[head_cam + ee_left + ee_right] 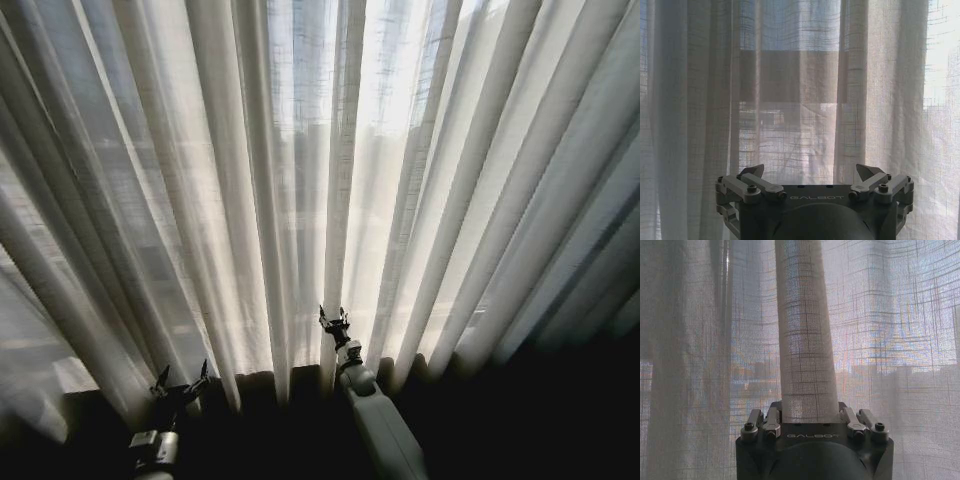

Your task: Open the curtains by pulling them apart, changing their state from closed to fully open.

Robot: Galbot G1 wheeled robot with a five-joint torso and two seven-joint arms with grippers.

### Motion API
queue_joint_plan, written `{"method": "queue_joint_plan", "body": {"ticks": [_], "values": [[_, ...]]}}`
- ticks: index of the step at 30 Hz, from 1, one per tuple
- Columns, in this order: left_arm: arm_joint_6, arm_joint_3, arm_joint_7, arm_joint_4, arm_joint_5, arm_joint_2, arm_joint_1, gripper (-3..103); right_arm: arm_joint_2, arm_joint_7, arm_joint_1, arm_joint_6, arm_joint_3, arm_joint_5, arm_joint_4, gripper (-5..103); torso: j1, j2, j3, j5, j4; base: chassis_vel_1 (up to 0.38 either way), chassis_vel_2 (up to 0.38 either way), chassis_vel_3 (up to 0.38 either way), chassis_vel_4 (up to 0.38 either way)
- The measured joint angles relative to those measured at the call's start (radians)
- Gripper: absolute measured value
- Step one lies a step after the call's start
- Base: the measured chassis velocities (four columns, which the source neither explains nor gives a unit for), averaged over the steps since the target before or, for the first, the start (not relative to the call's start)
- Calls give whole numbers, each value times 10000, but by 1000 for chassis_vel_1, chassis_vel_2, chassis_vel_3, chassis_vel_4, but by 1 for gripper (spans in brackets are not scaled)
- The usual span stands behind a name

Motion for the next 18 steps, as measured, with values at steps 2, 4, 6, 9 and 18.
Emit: {"method": "queue_joint_plan", "body": {"ticks": [2, 4, 6, 9, 18], "values": [[0, 0, 0, 0, 0, 0, 0, 100, -52, -231, -92, 30, -48, 474, 137, 44, -1, 0, 0, 0, 0, 0, 0, 0, 0], [0, 0, 0, 0, 0, 0, 0, 100, -76, -337, -137, 17, -50, 622, 209, 39, 0, 0, 0, 1, 0, 0, 0, 0, 0], [0, 0, 0, 0, 0, 0, 0, 100, -110, -616, -206, 13, 3, 688, 238, 28, 0, 0, 0, 1, 0, 0, 0, 0, 0], [0, 0, 0, 0, 0, 0, 0, 100, -132, -778, -249, 51, 48, 722, 238, 23, 0, 0, 0, 0, 0, 0, 0, 0, 0], [0, 0, 0, 0, 0, 0, 0, 100, -198, -1396, -238, -39, 299, 1058, 107, 0, 0, 0, 0, 1, 0, 0, 0, 0, 0]]}}
